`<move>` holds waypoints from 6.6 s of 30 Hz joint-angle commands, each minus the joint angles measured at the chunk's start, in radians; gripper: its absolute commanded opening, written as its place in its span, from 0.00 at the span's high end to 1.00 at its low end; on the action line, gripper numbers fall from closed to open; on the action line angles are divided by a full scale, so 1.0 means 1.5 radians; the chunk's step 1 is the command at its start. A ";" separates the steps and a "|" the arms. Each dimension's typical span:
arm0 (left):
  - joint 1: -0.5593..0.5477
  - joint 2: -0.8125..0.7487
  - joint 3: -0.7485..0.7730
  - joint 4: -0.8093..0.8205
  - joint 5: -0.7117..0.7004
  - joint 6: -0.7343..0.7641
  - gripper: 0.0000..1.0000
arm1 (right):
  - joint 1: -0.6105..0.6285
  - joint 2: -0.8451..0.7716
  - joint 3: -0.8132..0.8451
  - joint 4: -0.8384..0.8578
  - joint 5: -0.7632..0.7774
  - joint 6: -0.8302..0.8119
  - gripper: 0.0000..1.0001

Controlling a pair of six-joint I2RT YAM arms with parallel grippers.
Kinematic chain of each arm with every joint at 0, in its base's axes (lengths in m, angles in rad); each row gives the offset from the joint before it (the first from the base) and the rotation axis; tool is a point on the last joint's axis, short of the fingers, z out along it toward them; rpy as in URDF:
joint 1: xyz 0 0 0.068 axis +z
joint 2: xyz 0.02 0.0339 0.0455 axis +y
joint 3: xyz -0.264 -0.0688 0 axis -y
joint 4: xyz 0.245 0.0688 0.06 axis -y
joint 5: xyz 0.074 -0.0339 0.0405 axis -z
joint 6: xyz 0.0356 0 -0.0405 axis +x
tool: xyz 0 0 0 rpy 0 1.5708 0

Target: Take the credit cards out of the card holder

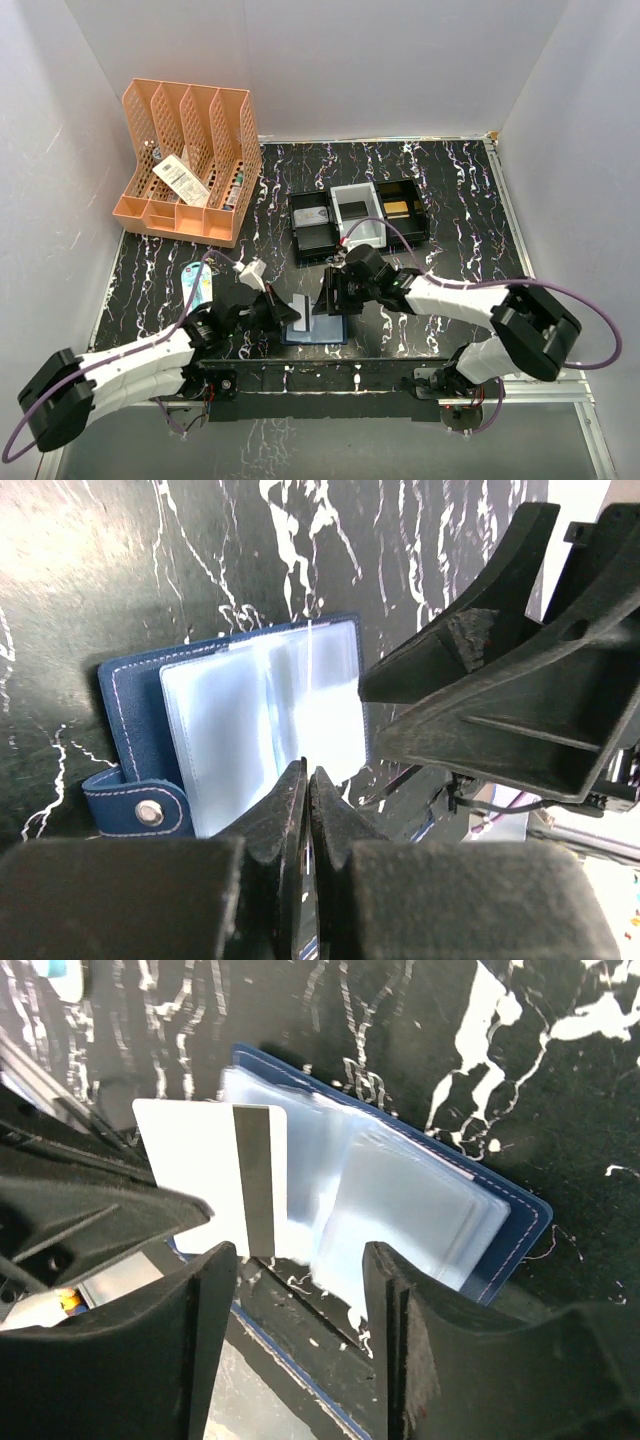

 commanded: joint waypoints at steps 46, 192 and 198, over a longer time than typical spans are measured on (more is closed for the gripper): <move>0.204 -0.101 -0.029 0.328 0.340 -0.121 1.00 | -0.173 -0.205 -0.148 0.484 -0.297 0.168 0.39; 0.436 -0.167 0.344 -0.511 -0.150 0.448 0.01 | -0.055 0.368 0.438 0.230 0.381 -1.103 1.00; 0.436 -0.162 0.344 -0.509 -0.148 0.450 0.01 | -0.061 0.412 0.473 0.253 0.382 -1.130 1.00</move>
